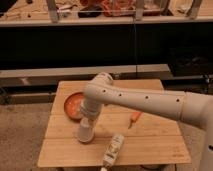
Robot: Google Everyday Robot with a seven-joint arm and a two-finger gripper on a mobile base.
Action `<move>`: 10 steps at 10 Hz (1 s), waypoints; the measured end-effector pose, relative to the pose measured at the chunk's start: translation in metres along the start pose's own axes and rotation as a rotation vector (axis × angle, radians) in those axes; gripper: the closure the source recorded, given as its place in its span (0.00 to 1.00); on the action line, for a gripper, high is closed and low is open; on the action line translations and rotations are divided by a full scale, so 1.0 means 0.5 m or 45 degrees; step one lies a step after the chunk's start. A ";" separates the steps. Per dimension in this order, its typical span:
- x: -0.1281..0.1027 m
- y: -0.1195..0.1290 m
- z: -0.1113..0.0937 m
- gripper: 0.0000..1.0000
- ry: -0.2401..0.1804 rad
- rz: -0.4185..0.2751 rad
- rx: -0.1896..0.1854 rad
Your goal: Place the ceramic cup over the eraser
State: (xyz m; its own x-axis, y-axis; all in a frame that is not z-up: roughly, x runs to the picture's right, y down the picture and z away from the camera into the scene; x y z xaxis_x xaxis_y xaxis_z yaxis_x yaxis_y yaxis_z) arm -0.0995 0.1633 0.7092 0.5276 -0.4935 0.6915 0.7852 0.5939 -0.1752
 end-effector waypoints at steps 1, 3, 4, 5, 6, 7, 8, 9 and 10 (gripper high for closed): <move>0.003 0.003 -0.001 0.56 0.002 0.004 0.001; 0.007 0.005 -0.002 0.63 0.004 0.007 0.001; 0.007 0.005 -0.002 0.59 0.005 0.006 0.001; 0.008 0.005 -0.001 0.57 0.006 0.007 0.000; 0.010 0.006 -0.001 0.61 0.007 0.008 0.001; 0.013 0.008 0.000 0.64 0.008 0.012 0.001; 0.014 0.009 0.000 0.65 0.008 0.013 0.002; 0.014 0.009 0.001 0.64 0.008 0.014 0.001; 0.016 0.010 0.001 0.60 0.009 0.016 0.001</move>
